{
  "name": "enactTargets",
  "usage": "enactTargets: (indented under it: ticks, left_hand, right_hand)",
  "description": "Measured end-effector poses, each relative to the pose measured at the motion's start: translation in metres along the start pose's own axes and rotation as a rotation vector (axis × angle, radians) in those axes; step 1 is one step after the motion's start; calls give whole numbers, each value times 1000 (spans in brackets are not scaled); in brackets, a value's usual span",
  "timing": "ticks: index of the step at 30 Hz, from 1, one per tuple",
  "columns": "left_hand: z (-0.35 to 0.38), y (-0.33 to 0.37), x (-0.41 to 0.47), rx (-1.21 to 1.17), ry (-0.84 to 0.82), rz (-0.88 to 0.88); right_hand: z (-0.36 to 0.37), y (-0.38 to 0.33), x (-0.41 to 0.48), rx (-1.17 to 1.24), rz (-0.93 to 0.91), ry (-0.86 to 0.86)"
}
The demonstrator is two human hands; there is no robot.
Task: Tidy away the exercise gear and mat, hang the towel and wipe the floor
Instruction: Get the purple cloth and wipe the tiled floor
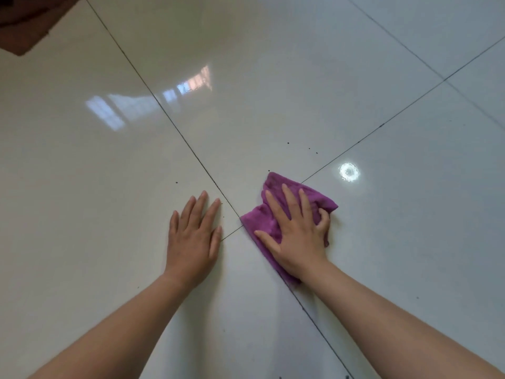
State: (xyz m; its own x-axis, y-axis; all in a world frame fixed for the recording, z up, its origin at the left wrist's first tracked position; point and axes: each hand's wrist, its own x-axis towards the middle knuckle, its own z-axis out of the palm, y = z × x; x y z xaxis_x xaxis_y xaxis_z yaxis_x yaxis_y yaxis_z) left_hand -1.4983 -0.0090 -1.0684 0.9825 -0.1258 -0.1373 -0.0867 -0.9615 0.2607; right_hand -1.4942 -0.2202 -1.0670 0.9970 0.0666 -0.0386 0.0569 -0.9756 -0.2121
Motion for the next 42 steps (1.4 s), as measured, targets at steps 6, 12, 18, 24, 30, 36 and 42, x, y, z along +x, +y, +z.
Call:
enactTargets:
  ticks: [6,12,18,24,30,36,42]
  left_hand:
    - [-8,5,-1,-60,-58,-37]
    - [-50,17,-13,-20,-260,-15]
    - [-160,73,-43,-74,-259,-5]
    - [-329,165,-79,-189,-316,27]
    - [-545,271,-133,-283,-328,74]
    - [-701,372,-151,-250,-308,193]
    - [-767,441,-140,-202,-253,294]
  right_hand:
    - [3,-8,-4,-24,-92,119]
    - [-19,-10,-11,-5,-124,36]
    - [-131,-15,-55,104,16,-104]
    - [-342,-25,-90,268,98,-200]
    - [-584,-28,-144,447,202,-177]
    - [-776,-23,-178,574,240,-120]
    - [-867,-7,-169,642,274,-1]
